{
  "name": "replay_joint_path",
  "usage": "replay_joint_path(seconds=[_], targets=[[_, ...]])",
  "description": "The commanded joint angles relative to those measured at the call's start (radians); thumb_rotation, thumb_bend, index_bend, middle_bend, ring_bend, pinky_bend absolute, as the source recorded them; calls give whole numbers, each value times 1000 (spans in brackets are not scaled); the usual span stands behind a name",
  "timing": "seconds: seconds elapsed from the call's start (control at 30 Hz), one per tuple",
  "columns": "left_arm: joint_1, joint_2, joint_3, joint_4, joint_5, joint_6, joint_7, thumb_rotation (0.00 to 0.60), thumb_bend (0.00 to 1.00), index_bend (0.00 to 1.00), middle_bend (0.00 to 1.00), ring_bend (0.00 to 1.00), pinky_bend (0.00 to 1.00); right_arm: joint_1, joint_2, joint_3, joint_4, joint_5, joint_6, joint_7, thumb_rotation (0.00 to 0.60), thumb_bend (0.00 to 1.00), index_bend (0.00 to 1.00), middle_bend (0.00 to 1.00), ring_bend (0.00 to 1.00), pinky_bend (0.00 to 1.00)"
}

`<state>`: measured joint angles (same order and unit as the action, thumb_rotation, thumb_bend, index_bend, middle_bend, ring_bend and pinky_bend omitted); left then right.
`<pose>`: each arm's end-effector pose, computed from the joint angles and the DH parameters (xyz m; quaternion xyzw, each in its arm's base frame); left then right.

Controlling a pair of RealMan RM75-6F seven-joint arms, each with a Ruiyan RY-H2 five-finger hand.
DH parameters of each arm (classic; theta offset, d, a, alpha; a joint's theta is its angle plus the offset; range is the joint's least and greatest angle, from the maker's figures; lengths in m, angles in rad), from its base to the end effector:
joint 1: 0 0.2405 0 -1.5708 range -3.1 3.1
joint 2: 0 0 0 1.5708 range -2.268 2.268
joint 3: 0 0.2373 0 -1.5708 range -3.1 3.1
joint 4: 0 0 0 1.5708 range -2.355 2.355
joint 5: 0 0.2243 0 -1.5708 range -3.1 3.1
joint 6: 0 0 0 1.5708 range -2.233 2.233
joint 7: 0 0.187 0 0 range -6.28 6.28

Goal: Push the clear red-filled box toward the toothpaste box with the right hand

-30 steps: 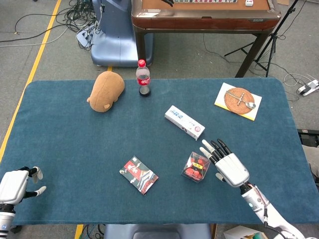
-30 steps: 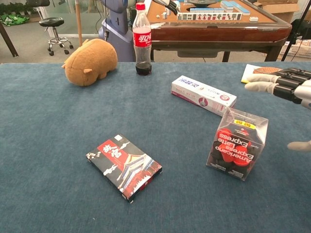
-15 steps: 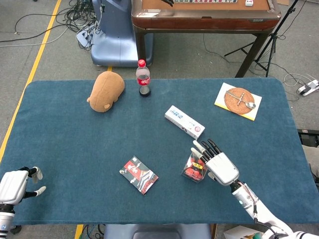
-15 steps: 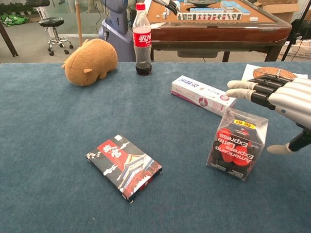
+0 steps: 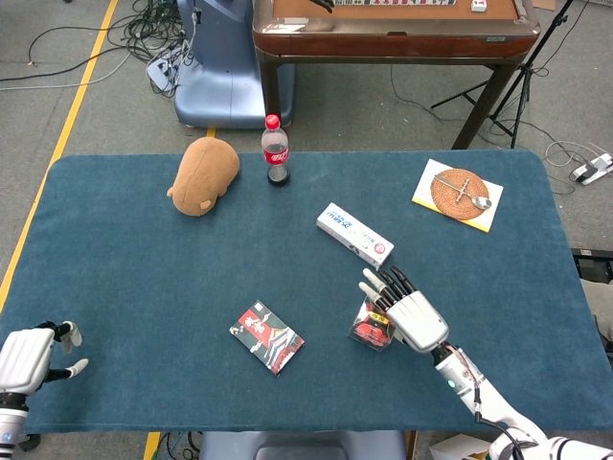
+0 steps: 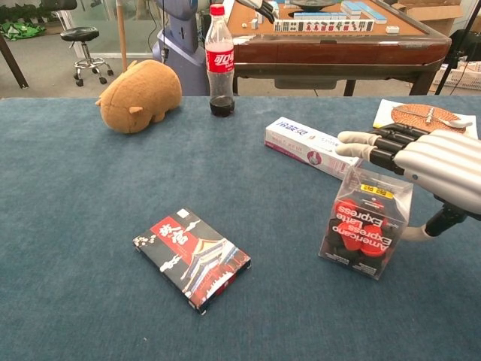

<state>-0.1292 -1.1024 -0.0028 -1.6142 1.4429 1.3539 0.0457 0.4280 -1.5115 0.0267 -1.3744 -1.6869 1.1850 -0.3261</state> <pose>-0.3155 0.2244 0.1167 -0.6291 -0.4188 -0.3209 0.5709 -0.1908 -0.2847 -0.0309 0.7979 -0.2161 0.3640 0.4292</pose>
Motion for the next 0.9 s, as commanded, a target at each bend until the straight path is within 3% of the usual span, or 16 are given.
replay_joint_path(seconds=[0.03, 0.9], targets=[[0, 0, 0, 1, -1, -1, 0, 600, 23, 583, 623, 480, 575, 5, -16, 1, 19, 5, 5, 10, 600, 0, 0, 0, 0, 53], [2, 3, 0, -1, -2, 0, 1, 600, 23, 583, 623, 480, 575, 63, -112, 33, 93, 38, 13, 44, 600, 0, 0, 0, 0, 54]])
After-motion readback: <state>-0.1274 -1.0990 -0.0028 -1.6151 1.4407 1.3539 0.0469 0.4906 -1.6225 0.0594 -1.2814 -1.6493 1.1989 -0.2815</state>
